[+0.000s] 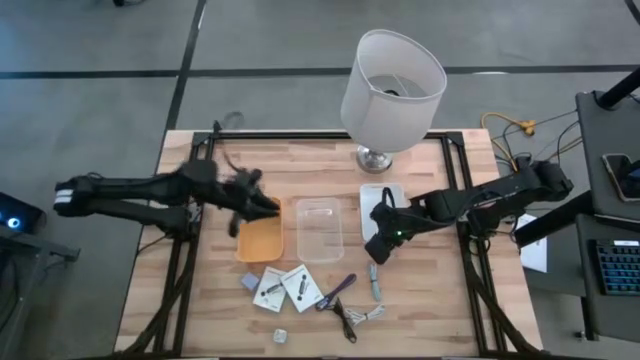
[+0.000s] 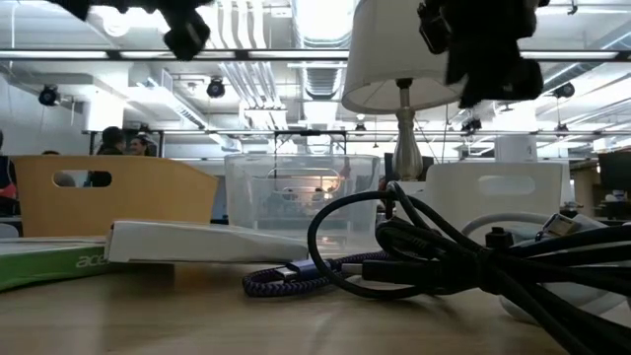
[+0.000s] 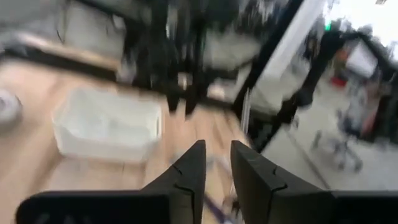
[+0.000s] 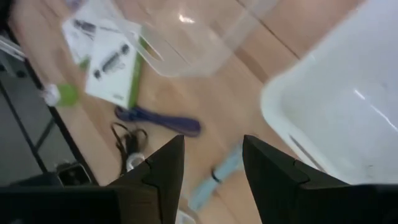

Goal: Pick and place items into bin
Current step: Put the right card reader box into the white bin

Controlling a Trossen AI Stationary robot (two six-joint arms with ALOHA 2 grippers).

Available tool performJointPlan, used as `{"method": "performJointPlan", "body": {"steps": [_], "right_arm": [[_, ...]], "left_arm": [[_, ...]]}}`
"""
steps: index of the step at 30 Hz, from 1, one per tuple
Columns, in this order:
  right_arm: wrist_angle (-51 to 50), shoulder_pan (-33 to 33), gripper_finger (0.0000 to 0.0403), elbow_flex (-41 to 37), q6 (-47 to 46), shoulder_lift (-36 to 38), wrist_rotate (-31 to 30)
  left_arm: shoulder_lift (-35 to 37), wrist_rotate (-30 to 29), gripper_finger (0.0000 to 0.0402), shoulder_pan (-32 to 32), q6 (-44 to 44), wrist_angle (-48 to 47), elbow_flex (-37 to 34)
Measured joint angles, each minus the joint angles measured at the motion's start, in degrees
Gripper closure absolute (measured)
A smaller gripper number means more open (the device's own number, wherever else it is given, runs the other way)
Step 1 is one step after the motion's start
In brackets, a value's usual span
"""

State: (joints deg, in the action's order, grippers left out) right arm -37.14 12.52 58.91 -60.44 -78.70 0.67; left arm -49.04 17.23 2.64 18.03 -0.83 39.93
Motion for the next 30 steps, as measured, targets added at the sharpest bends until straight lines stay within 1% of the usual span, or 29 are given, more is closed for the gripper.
{"method": "performJointPlan", "body": {"steps": [3,5,7,9,10,13,15,18,20,22,24,26,28,30], "right_arm": [[1.5,0.9,0.0249,-0.3,0.3,-0.5,-1.1],[1.7,1.8,0.0241,-0.3,0.8,-1.2,-1.1],[1.5,3.0,0.0229,-0.3,0.9,-2.2,-1.1],[1.3,4.3,0.0214,0.1,0.9,-3.6,-1.3],[1.4,4.9,0.0206,0.5,0.9,-4.3,-1.5],[1.4,6.1,0.0185,1.7,1.3,-6.6,-2.2],[1.5,6.1,0.0175,2.4,1.7,-8.0,-2.1],[1.6,6.0,0.0169,3.4,0.8,-10.0,-2.0],[1.5,5.8,0.0168,4.0,-1.0,-11.1,-2.0],[1.8,5.7,0.0168,4.6,-2.4,-12.2,-2.0],[2.3,5.7,0.0168,5.3,-2.6,-13.6,-2.0],[3.7,6.2,0.0168,6.3,-0.5,-15.1,-2.0],[3.9,6.9,0.0171,7.6,2.1,-16.9,-1.9],[4.5,7.6,0.0177,9.1,3.7,-18.7,-1.8]], "left_arm": [[-4.0,0.4,0.0362,-2.1,2.1,-3.7,3.2],[-6.3,0.1,0.0362,-3.5,4.1,-12.0,5.9],[-9.1,-1.8,0.0353,-5.6,4.2,-20.5,8.2],[-11.5,-3.8,0.0334,-7.8,4.4,-26.5,9.8],[-12.4,-4.3,0.0323,-8.8,5.4,-28.0,10.6],[-14.4,-4.4,0.0284,-11.6,10.0,-28.2,12.0],[-15.8,-4.4,0.026,-13.4,15.0,-26.9,11.9],[-17.3,-5.8,0.0247,-16.6,25.7,-24.0,11.9],[-18.2,-9.0,0.0251,-19.8,33.2,-22.2,11.9],[-19.3,-13.4,0.0262,-23.6,39.5,-21.8,11.9],[-20.1,-18.1,0.0277,-27.6,43.8,-21.3,12.1],[-21.2,-21.5,0.0295,-31.5,44.3,-20.5,12.3],[-22.8,-24.6,0.0317,-35.2,42.2,-19.8,12.8],[-24.9,-26.6,0.0342,-38.4,41.9,-20.2,12.9]]}}
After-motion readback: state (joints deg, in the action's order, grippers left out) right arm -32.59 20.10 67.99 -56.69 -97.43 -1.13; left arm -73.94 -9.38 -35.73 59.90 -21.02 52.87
